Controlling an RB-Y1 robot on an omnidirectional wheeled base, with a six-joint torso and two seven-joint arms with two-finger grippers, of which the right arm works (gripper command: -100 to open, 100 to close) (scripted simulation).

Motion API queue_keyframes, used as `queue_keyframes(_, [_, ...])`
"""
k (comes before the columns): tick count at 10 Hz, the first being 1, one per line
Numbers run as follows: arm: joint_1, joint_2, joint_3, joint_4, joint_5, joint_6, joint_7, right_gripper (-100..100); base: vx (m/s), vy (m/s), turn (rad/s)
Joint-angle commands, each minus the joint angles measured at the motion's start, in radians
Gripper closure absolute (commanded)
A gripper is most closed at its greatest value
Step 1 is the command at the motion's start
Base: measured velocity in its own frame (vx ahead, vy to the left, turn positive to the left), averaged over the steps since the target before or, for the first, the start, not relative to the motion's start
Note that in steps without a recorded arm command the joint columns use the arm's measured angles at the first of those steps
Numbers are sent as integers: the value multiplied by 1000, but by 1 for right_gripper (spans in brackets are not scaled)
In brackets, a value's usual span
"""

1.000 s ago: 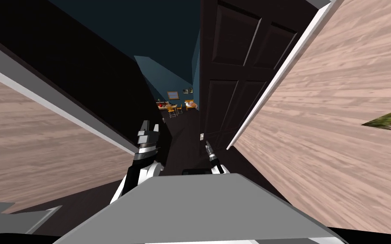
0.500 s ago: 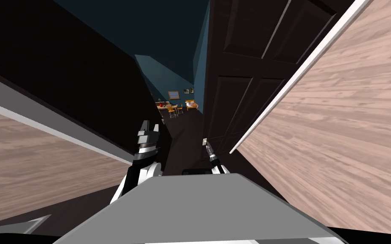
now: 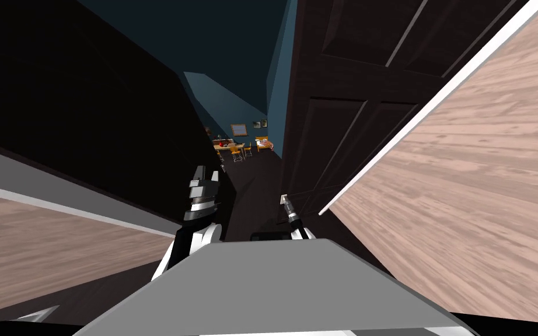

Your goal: Push the door open

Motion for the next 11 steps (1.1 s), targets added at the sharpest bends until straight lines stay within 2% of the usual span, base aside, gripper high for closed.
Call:
queue_keyframes(1, [0, 0, 0, 0, 0, 1, 0, 100, -24, -5, 10])
queue_keyframes(5, [0, 0, 0, 0, 0, 1, 0, 100, -7, -2, 0])
queue_keyframes(6, [-1, -5, -10, 4, -4, 4, 4, 100, 87, 36, -24])
queue_keyframes(11, [-11, -17, -55, 15, -22, 6, 18, 100, 191, 68, -35])
